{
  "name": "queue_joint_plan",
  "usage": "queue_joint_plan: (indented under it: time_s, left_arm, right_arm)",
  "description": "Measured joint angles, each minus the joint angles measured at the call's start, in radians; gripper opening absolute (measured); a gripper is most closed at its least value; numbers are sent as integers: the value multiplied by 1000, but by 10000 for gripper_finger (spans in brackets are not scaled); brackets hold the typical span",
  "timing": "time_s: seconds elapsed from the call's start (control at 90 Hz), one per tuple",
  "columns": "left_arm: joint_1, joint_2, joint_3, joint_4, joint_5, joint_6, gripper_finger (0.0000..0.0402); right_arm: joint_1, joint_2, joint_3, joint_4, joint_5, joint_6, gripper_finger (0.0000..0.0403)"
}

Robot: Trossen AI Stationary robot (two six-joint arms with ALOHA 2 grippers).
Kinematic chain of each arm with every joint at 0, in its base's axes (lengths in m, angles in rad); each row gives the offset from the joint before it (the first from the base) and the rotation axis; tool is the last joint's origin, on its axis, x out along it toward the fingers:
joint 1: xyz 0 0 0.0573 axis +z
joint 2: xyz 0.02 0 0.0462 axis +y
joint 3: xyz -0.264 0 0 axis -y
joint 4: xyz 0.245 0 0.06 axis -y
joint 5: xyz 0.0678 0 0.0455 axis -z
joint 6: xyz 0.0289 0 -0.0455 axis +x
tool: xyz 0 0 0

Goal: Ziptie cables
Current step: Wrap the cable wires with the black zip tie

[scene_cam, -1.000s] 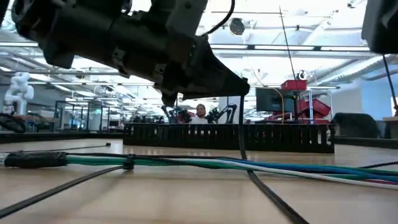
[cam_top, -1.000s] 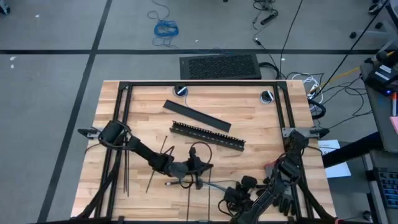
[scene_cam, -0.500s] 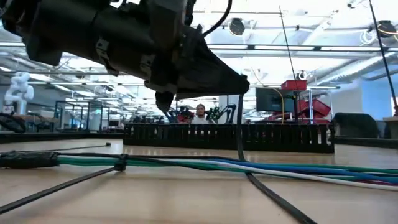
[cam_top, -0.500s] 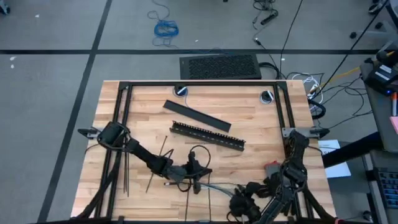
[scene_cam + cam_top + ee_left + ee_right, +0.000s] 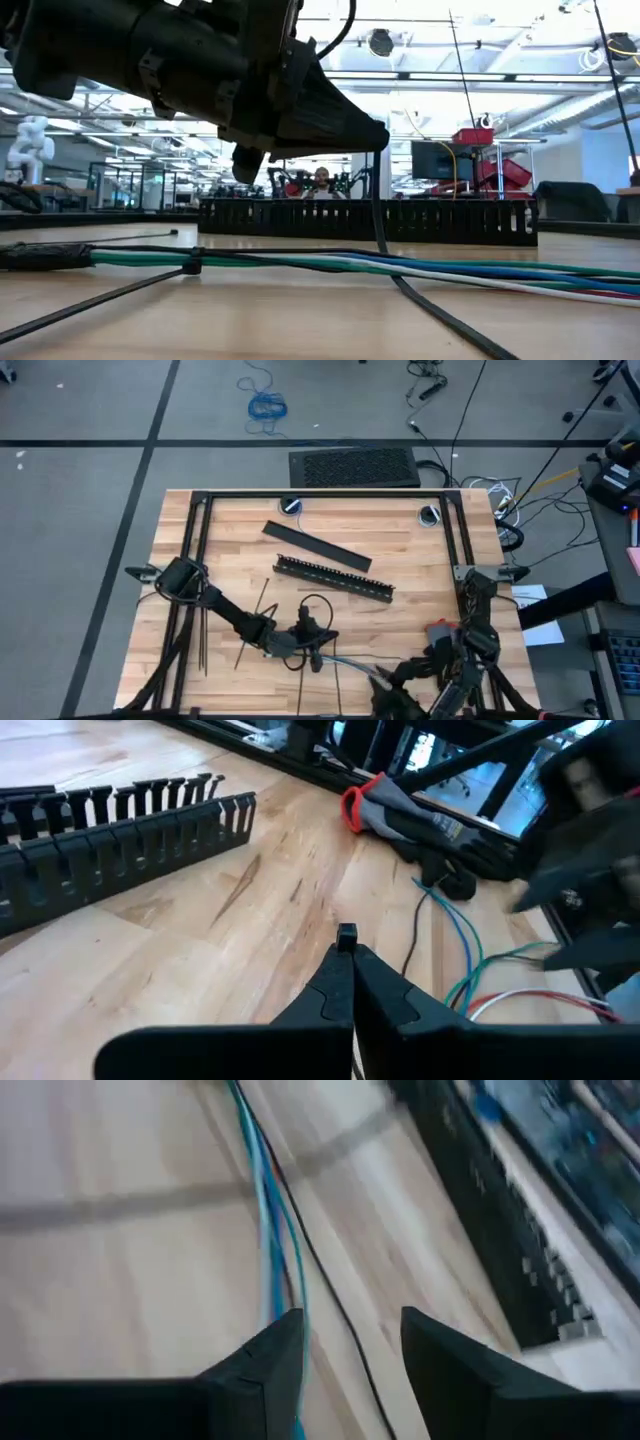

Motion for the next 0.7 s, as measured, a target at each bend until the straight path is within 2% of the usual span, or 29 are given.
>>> queue_joint_plan:
  time_s: [0.211, 0.422, 0.611, 0.7]
  left_arm:
    - [-19, 0, 0, -17, -24, -24, 0]
    - [-29, 18, 0, -26, -25, -96, 0]
    - [-41, 105, 45, -22, -13, -102, 0]
    - [-43, 150, 91, -20, 12, -103, 0]
  right_arm:
    - [11, -24, 13, 17, 10, -70, 160]
    - [25, -26, 13, 288, -6, -255, 160]
    - [31, -29, 13, 345, -61, -302, 160]
    - [33, -29, 13, 426, -108, -355, 160]
